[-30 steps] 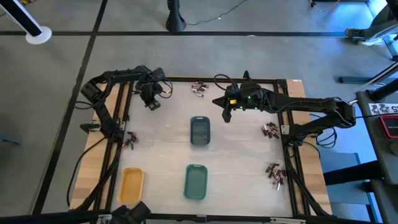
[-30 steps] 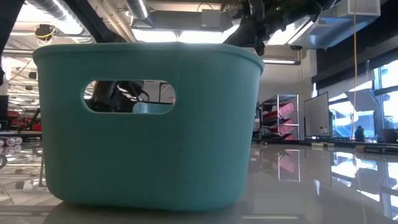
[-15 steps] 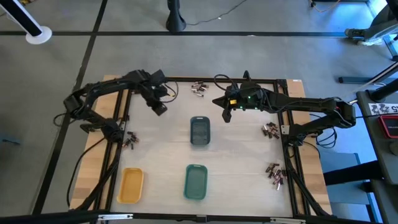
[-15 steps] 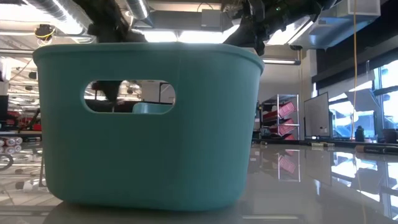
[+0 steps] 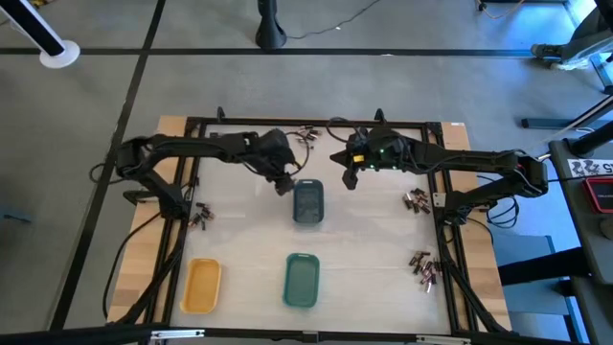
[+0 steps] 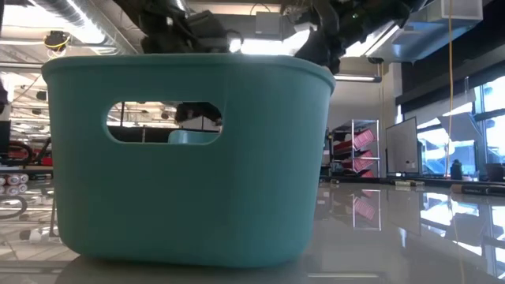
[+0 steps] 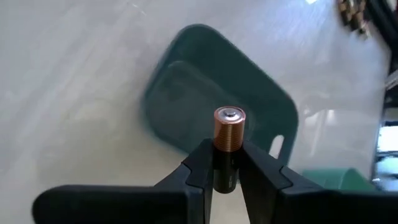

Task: Sort batteries
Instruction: Put the large black battery into the blue bin

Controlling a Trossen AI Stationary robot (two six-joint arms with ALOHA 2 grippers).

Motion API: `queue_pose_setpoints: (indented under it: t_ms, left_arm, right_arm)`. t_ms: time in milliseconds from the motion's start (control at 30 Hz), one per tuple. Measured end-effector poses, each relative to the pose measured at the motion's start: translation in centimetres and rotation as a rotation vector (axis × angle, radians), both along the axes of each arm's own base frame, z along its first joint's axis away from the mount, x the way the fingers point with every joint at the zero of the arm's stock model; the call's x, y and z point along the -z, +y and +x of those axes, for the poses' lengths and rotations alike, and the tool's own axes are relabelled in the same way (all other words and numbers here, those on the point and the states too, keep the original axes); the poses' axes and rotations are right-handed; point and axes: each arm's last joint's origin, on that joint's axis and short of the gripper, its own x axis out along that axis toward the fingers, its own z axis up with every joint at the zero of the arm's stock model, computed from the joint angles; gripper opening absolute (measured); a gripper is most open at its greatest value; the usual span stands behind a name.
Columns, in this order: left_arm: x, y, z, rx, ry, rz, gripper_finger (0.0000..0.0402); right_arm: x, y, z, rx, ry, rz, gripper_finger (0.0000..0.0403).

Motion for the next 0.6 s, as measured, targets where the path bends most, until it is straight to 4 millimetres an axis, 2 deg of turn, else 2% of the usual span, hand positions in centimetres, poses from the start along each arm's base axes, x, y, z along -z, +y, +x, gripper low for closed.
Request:
queue_pose_setpoints:
  t_ms: [133, 267, 600]
  left_arm:
    - [1.6, -0.7, 1.7, 0.005, -0.022, -0.096, 0.0055]
    - [2.4, -1.3, 2.8, -0.002, -0.052, -0.142, 0.0055]
    - [2.4, -1.3, 3.1, -0.059, -0.059, -0.186, 0.007]
  right_arm:
    - [0.0, 0.0, -0.5, 0.036, 0.034, -0.006, 0.0005]
    - [-0.4, 0.1, -1.2, 0.059, 0.046, -0.017, 0.0005]
    - [-1.3, 0.3, -2.3, 0.03, 0.061, -0.099, 0.0005]
